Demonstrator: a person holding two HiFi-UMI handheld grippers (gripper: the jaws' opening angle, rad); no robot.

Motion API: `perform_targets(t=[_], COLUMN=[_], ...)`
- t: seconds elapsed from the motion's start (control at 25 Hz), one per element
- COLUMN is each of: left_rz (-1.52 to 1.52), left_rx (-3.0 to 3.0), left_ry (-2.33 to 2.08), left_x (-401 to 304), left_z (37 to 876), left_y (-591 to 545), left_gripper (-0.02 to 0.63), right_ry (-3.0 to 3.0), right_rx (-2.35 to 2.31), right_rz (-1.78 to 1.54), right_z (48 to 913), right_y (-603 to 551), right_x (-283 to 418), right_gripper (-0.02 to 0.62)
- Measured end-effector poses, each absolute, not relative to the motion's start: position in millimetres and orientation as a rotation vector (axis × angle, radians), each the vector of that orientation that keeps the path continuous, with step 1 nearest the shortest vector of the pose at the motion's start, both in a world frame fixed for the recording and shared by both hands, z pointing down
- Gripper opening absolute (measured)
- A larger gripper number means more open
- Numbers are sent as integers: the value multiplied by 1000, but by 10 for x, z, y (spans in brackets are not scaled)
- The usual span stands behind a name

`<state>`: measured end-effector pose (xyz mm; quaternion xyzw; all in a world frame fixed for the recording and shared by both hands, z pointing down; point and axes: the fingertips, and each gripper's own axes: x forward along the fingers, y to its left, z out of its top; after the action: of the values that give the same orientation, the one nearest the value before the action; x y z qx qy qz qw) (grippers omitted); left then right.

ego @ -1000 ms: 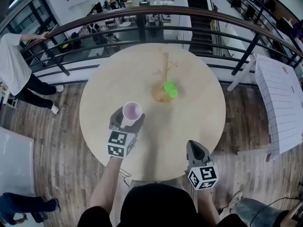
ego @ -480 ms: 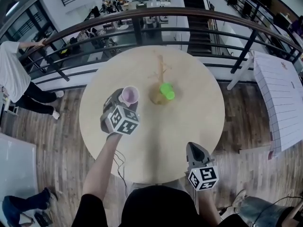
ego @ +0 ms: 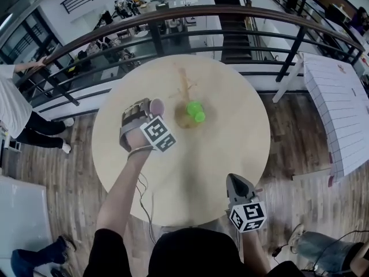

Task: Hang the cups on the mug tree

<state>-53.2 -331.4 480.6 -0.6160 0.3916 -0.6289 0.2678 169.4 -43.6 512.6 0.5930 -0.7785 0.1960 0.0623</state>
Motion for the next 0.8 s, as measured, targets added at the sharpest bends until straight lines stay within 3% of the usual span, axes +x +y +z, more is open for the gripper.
perform_targets(t=[0.8], left_rz=[-1712], left_rx=[-955], left_ry=[608], left_x=[210], left_z=[4764], left_y=[-3573], left_gripper=[302], right_ry=[-2307], right_rx=[1802], right_rz=[638], right_z=[5284], right_y=[-479], right_x=[1771], right_gripper=[11])
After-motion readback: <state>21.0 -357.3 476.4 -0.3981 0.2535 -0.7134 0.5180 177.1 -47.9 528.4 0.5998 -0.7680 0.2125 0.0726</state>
